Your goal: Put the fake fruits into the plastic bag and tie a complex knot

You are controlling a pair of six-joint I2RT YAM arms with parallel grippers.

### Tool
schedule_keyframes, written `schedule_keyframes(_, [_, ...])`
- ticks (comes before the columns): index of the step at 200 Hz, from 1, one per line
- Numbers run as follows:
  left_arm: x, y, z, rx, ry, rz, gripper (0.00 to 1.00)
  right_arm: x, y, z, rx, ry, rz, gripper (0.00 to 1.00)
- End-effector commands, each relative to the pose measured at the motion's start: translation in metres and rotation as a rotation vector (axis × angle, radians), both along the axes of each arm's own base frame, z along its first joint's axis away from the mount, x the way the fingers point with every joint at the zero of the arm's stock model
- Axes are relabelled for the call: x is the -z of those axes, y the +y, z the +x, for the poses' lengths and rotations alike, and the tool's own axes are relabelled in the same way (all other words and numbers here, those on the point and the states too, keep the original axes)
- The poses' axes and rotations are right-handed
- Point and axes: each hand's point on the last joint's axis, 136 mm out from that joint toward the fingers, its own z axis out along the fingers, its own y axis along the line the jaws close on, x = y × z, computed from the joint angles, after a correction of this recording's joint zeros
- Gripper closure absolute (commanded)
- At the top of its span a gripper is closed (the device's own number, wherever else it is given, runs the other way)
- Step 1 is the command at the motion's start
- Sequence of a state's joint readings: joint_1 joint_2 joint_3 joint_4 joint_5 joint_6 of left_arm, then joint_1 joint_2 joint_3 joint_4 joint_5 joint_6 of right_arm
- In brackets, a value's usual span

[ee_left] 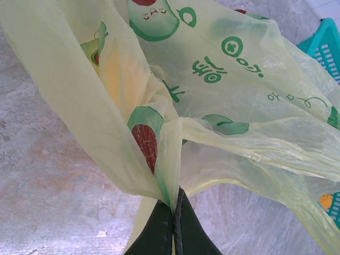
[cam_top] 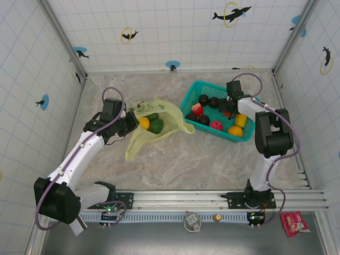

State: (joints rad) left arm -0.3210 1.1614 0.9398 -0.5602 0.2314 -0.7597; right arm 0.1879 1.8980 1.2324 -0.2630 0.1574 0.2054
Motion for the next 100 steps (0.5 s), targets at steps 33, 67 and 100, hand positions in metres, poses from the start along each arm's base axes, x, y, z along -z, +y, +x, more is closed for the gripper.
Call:
schedule_keyframes(33, [-0.009,-0.005,0.003,0.02,-0.02,-0.007,1.0,-0.084,0.01,-0.003,-0.026,-0.164,0.1,0.33])
schedule_keyframes(67, [-0.01,-0.004,0.003,0.013,-0.02,-0.007,1.0,-0.149,0.039,-0.023,-0.117,-0.284,0.274,0.33])
schedule_keyframes(100, [-0.011,-0.005,0.003,0.014,-0.02,-0.013,1.0,-0.225,0.116,-0.072,-0.398,-0.435,0.47,0.31])
